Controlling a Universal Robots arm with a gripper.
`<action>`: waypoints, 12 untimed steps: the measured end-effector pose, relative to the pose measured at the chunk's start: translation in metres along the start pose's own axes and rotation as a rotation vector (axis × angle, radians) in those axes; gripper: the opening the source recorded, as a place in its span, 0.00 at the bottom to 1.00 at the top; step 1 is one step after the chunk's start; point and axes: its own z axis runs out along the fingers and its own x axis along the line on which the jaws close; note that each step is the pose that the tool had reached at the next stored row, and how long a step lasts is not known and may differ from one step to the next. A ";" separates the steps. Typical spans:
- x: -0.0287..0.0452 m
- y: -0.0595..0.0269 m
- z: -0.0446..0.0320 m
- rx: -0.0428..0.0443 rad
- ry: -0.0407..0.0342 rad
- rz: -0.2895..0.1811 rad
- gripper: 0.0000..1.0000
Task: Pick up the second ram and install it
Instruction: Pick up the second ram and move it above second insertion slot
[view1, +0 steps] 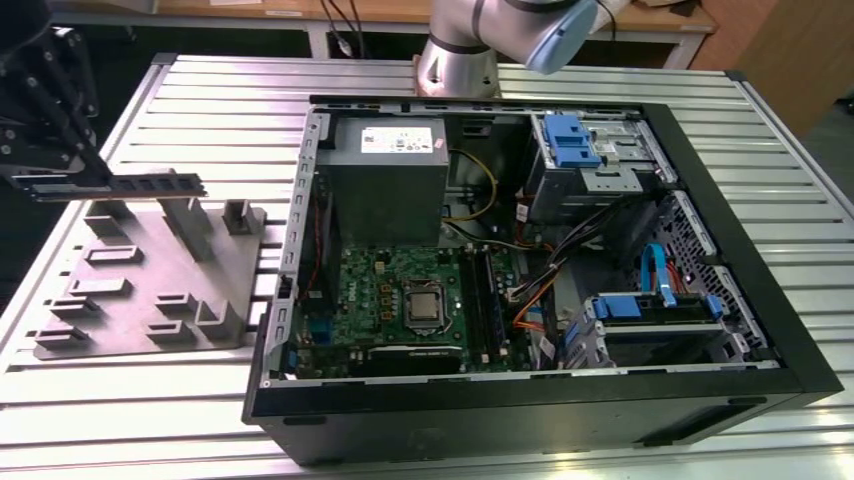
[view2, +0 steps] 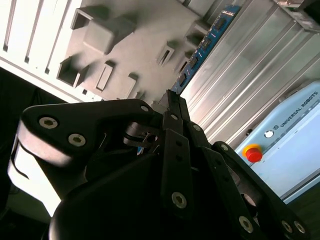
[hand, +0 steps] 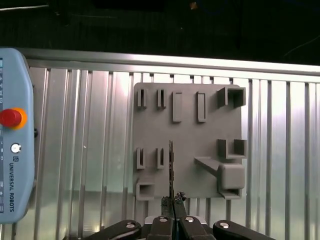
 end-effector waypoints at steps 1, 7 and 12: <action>0.0001 -0.0034 -0.0001 -0.0001 0.0000 0.000 0.11; 0.0006 -0.0234 -0.0008 -0.0004 -0.0005 0.000 0.11; 0.0010 -0.0385 -0.0013 -0.0004 -0.0006 0.000 0.11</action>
